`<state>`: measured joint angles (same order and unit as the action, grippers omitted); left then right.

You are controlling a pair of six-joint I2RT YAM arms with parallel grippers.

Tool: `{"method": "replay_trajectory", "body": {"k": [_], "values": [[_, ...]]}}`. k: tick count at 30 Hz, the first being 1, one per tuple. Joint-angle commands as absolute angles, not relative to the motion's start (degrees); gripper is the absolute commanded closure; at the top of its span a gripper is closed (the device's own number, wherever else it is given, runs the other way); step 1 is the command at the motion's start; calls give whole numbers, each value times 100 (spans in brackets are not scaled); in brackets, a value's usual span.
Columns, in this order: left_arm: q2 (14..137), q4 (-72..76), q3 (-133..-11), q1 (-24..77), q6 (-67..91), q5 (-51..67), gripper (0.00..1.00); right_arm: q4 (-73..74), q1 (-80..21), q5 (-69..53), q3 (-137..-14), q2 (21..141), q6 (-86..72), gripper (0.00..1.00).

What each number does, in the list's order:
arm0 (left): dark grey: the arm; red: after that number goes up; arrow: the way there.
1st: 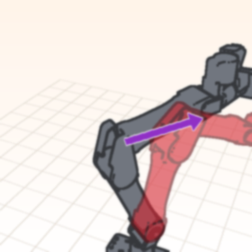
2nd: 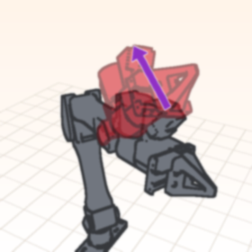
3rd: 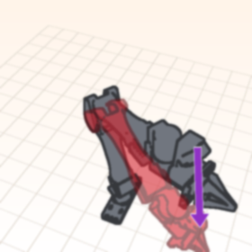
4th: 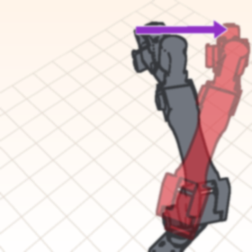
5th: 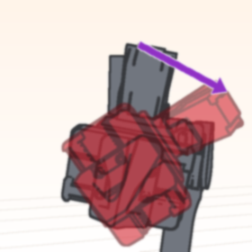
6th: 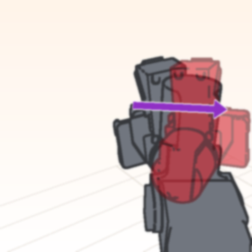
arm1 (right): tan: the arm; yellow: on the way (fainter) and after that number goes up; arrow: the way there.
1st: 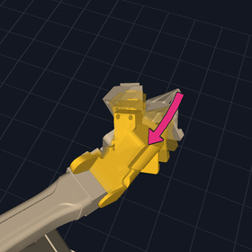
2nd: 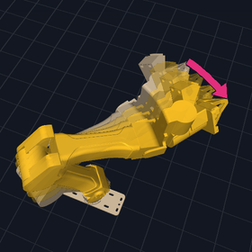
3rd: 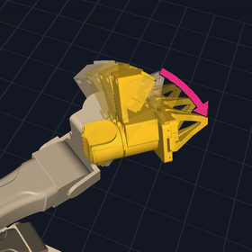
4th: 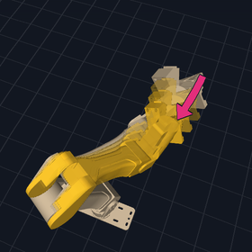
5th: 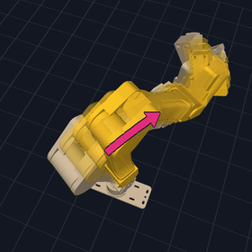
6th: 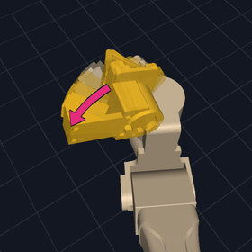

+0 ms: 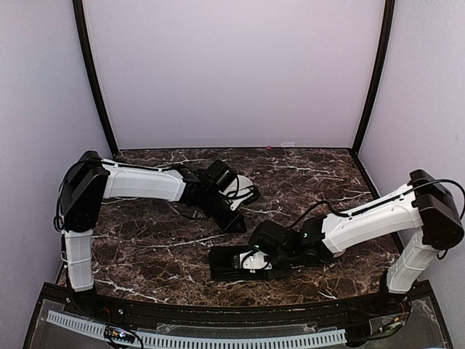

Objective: Sort the hair-cutting tools

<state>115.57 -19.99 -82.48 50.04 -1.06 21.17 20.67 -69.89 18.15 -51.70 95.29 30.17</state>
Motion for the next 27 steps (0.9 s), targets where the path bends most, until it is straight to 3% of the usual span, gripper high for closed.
{"method": "replay_trajectory", "body": {"k": [1, 7, 18, 22, 27], "values": [[11514, -2135, -8394, 5010, -185, 2163, 95, 1533, -6917, 2446, -5045, 9818, 3167, 59], [11514, -2135, -8407, 5010, -184, 2167, 95, 1442, -6916, 2721, -4945, 9620, 3325, 62], [11260, -2291, -8468, 4955, -379, 1735, 96, 2111, -6911, 2182, -5095, 8456, 3752, 38], [11047, -2655, -8694, 4898, -394, 1053, 95, 2262, -6862, 1918, -5170, 8283, 3847, 36], [10565, -3297, -8688, 4786, -16, 651, 79, 2563, -6777, 859, -5332, 8211, 3737, 36]]}}
